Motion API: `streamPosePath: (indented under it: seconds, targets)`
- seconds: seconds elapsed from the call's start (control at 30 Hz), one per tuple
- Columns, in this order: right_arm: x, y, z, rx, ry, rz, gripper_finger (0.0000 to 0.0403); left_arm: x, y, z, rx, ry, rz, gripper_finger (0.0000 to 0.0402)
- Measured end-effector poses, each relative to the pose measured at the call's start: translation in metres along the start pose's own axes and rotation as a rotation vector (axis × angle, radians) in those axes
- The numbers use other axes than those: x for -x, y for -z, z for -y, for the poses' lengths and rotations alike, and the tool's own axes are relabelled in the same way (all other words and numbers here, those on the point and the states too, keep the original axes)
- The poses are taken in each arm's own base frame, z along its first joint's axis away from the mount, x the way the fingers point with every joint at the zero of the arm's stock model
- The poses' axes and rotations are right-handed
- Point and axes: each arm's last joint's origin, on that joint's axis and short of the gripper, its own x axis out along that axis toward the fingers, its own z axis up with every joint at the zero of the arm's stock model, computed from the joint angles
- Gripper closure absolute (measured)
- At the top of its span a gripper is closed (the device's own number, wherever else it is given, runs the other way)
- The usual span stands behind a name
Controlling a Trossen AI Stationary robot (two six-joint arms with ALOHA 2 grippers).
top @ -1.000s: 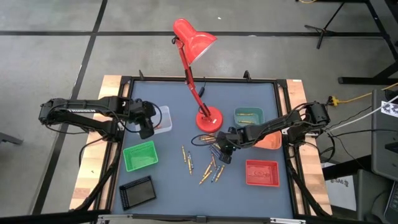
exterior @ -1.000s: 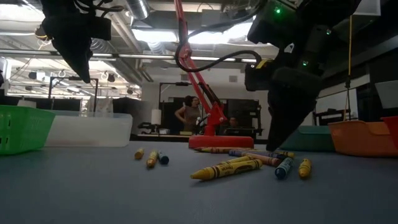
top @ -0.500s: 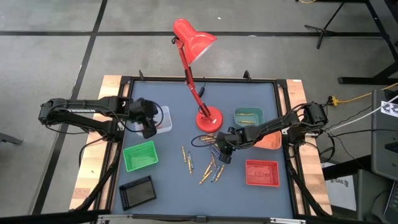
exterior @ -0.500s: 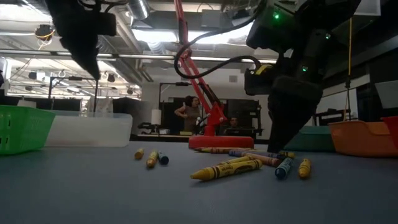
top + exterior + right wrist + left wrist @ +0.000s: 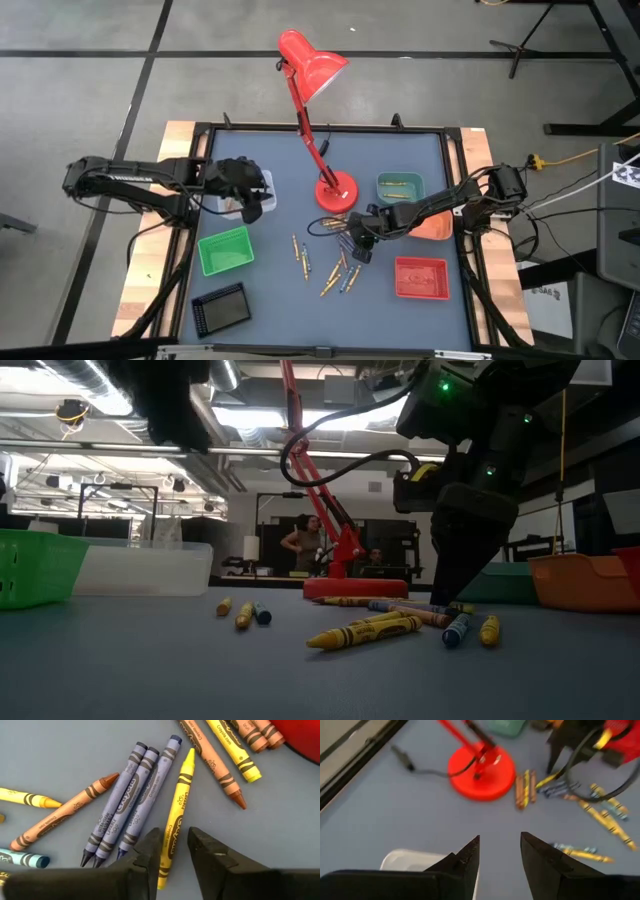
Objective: Sort crayons
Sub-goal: Put the yellow crayon into the blue bin
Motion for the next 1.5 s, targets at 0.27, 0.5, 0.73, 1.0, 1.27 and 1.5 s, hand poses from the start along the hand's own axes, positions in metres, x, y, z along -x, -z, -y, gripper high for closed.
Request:
streamPosePath:
  seconds: [0.27,0.5,0.73,1.0,1.27,1.5]
  targets:
    - [0.000,0.000,0.001,-0.001,0.011,0.001,0.0381,-0.010,-0.003,0.017,-0.042,0.063,0.036,0.0276]
    - [0.001,-0.001,0.000,-0.001,0.006,0.006,0.0388,-0.033,0.001,0.031,-0.139,0.074,-0.019,0.0276]
    - [0.015,0.000,0.002,-0.002,-0.001,0.013,0.0384,-0.062,0.006,0.039,-0.221,0.063,-0.073,0.0276]
    - [0.051,-0.001,0.004,-0.001,-0.023,0.055,0.0387,-0.088,0.009,0.048,-0.248,0.147,-0.096,0.0276]
    - [0.098,0.010,0.016,0.083,0.022,0.066,0.0383,-0.099,0.009,0.052,-0.243,0.169,-0.079,0.0276]
    - [0.130,0.028,0.047,0.142,0.216,-0.012,0.0382,-0.098,0.005,0.053,-0.235,0.180,-0.032,0.0276]
